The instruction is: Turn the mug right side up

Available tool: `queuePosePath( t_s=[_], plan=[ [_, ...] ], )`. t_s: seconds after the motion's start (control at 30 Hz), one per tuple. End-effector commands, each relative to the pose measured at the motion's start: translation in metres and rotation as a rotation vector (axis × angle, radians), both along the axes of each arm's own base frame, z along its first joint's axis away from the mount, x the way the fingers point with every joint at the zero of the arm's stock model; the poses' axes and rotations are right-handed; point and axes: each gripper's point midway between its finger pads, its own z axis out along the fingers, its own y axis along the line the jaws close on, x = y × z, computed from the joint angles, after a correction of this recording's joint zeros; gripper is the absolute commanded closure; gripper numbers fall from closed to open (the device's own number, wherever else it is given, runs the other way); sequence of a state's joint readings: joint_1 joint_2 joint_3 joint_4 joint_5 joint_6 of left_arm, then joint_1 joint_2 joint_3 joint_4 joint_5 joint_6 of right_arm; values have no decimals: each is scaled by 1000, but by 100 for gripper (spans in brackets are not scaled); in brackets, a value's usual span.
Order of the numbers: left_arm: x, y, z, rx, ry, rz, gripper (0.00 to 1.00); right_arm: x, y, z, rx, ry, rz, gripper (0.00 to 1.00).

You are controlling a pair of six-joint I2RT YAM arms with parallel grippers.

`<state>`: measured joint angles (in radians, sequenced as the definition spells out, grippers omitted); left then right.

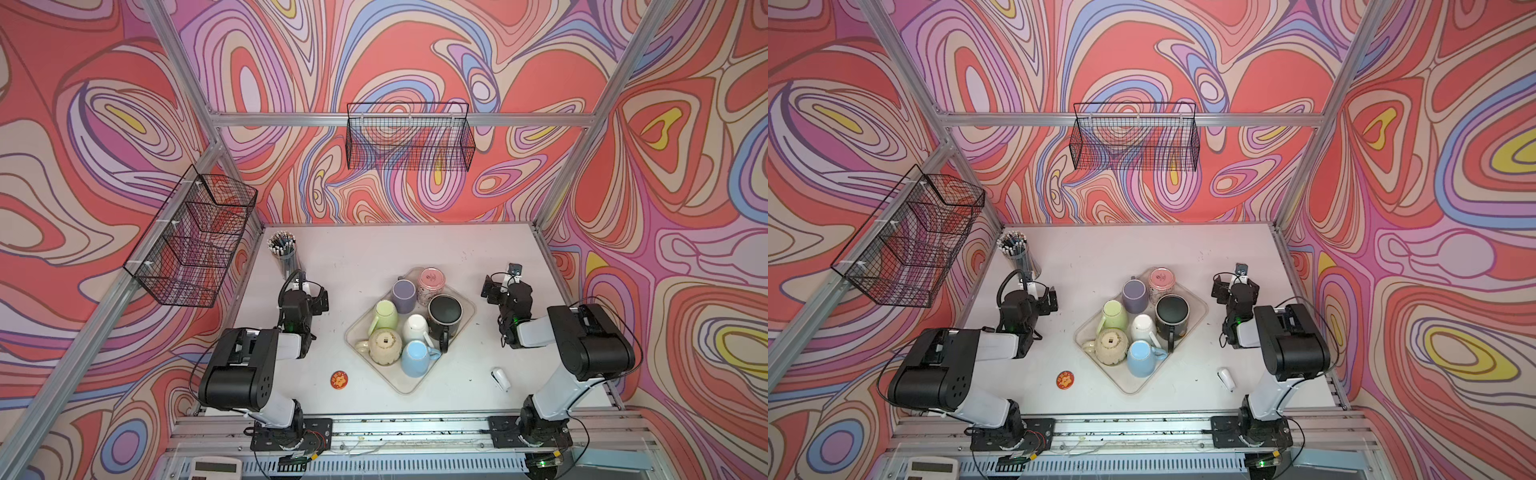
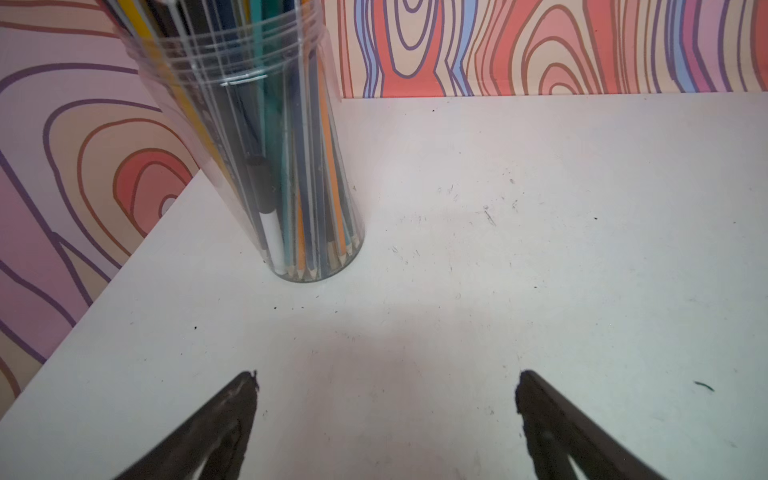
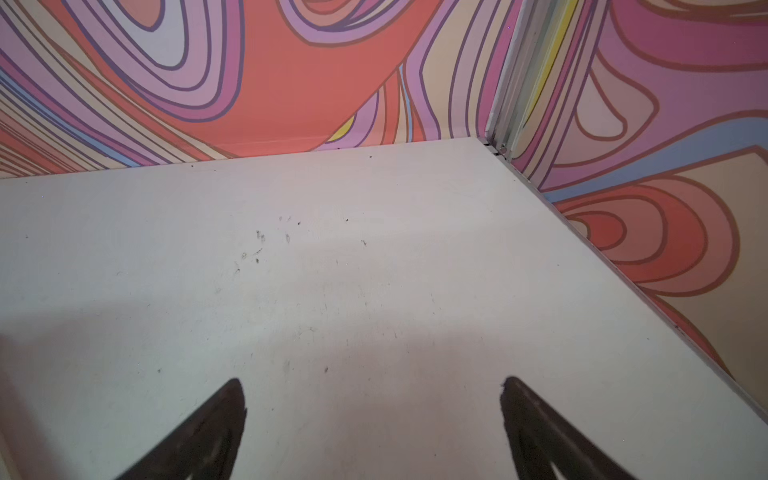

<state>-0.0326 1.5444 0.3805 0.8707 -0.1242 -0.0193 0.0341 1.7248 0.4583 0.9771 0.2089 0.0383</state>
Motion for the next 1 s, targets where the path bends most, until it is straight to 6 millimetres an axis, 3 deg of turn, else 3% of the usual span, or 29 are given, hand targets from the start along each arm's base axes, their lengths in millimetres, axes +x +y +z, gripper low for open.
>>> queuePosePath(
  t_s=[0.0, 0.97],
  plan=[
    [1, 1, 3, -2, -13, 3, 0, 0, 1, 3, -5, -13, 0, 2],
    [1, 1, 3, 1, -12, 6, 0, 1, -1, 0, 13, 4, -4, 2]
  ],
)
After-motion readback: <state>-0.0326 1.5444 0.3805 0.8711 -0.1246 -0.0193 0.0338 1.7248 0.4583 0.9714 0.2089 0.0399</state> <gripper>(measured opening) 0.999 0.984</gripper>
